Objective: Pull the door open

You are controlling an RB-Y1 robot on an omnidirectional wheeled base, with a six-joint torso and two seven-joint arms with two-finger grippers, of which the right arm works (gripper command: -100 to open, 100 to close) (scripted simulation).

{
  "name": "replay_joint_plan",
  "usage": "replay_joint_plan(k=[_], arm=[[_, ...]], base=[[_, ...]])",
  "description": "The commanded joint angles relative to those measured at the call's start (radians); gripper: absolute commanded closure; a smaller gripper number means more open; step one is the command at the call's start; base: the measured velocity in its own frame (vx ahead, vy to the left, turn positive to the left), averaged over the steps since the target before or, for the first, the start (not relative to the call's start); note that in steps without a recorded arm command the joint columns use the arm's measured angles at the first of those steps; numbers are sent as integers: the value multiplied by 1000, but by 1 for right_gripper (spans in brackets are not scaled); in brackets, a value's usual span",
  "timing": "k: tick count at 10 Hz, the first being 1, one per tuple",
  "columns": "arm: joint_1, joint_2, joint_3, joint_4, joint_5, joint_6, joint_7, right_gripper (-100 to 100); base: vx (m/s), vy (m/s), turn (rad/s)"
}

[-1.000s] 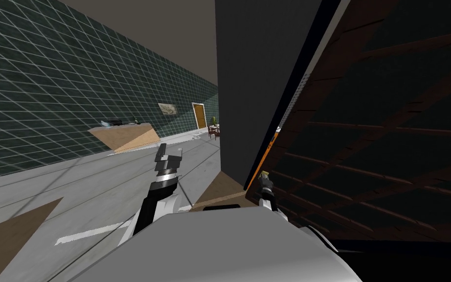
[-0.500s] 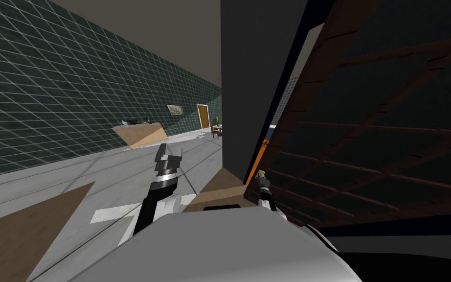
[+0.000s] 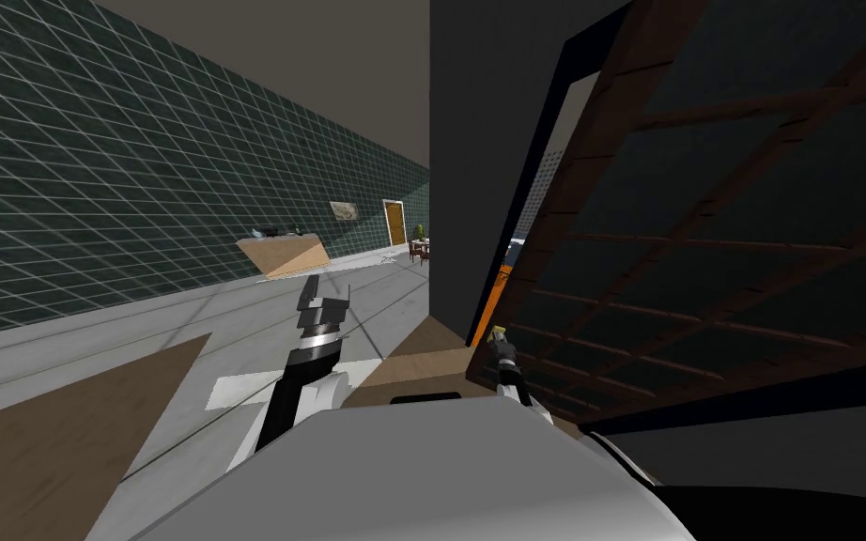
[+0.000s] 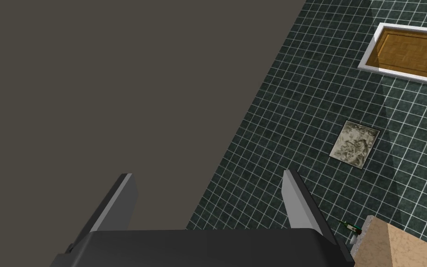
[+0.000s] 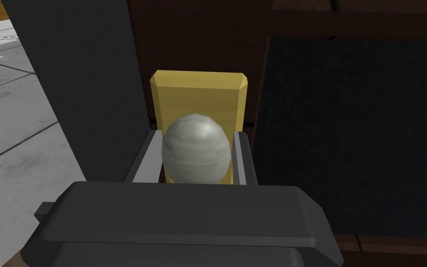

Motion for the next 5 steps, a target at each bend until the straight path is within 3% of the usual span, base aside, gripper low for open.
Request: replay_joint_plan(k=[1, 5], arm=[[7, -7, 23, -10, 12, -3, -17, 100], [20, -32, 82, -31, 42, -13, -61, 100]], base=[[-261, 3, 50], [-250, -20, 60]])
